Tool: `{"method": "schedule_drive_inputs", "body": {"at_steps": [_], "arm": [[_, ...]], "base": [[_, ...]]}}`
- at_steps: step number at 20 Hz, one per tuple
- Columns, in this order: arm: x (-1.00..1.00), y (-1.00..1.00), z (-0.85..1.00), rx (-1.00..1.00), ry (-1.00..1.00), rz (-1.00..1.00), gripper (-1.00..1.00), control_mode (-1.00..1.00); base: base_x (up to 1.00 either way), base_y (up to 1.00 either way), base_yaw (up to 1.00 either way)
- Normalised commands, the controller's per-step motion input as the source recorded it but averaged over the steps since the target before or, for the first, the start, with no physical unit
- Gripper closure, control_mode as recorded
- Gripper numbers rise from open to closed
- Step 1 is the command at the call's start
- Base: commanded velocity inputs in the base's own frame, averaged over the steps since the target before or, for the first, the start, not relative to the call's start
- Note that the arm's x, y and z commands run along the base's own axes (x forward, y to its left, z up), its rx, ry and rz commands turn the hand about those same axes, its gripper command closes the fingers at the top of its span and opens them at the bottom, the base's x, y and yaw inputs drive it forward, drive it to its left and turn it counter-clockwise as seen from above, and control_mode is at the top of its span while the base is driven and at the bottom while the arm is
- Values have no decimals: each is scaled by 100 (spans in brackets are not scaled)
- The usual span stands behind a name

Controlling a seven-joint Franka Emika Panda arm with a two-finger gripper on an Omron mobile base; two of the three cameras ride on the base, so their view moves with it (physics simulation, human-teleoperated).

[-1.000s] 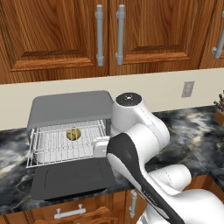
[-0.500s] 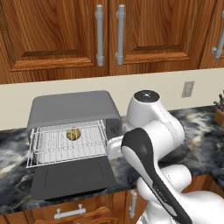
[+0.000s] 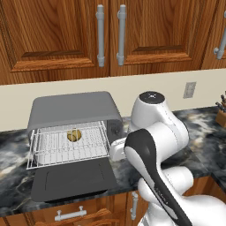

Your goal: Open the toaster oven door. Place the bread on the bottom rack in the toaster oven and place the chicken drumstick on the top rack.

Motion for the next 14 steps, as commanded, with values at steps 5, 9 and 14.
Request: {"method": "schedule_drive_inputs", "body": {"at_steps": [5,9,14], "arm": [[0,0,0,0,0,0,-100,-100],[0,0,0,0,0,0,-100,-100],[0,0,0,0,0,0,-100,-100]], "base": [[0,0,0],[0,0,0],[0,0,0]]}}
